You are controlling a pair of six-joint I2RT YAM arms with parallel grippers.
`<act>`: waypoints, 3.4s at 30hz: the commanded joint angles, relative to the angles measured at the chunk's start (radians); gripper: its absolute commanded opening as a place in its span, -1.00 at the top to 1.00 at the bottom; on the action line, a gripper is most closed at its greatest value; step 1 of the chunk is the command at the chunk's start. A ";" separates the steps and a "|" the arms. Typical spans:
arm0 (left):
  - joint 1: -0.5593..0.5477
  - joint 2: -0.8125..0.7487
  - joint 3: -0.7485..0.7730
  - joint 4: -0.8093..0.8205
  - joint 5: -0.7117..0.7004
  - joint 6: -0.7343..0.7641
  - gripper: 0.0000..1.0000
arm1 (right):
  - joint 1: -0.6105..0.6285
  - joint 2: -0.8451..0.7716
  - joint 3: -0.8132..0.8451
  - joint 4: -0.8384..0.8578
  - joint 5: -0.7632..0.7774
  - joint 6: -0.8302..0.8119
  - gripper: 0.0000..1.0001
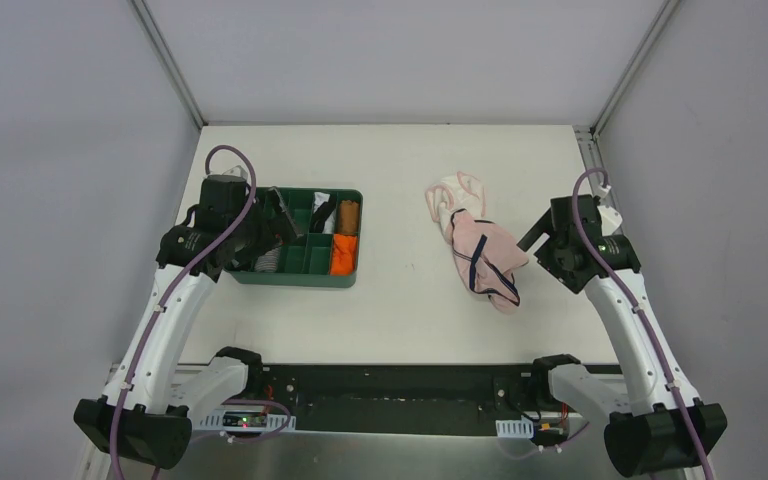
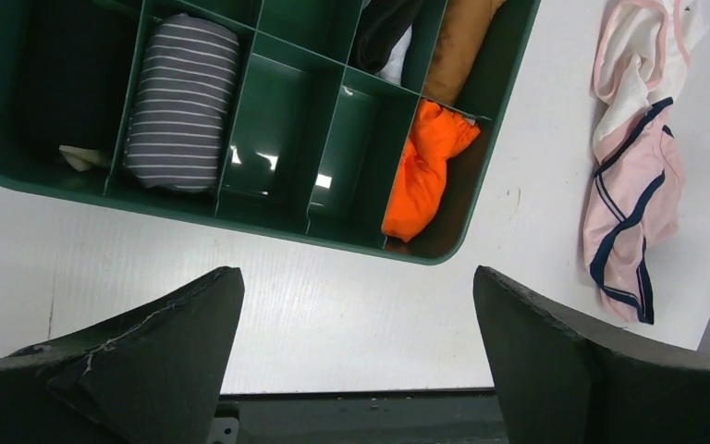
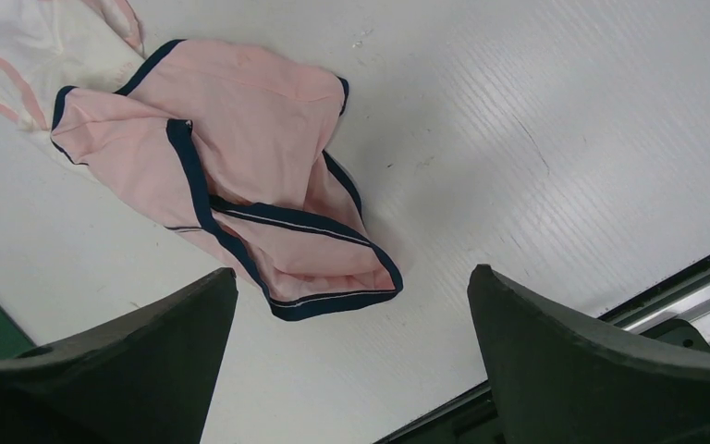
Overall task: Roll the underwear
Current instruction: Move the storage box to the center of the board, then flatten out the underwear at the center of the board.
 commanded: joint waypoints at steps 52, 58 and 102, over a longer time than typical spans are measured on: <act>-0.411 0.644 0.340 0.138 0.288 0.031 -0.80 | -0.201 0.032 -0.217 0.361 -0.568 0.151 1.00; -0.407 0.593 0.439 0.063 0.228 0.001 -0.83 | -0.075 0.014 -0.106 0.203 -0.383 0.098 0.34; -0.522 0.752 0.491 0.023 0.224 -0.105 -0.76 | 0.352 -0.224 -0.316 0.091 -0.167 0.325 -0.11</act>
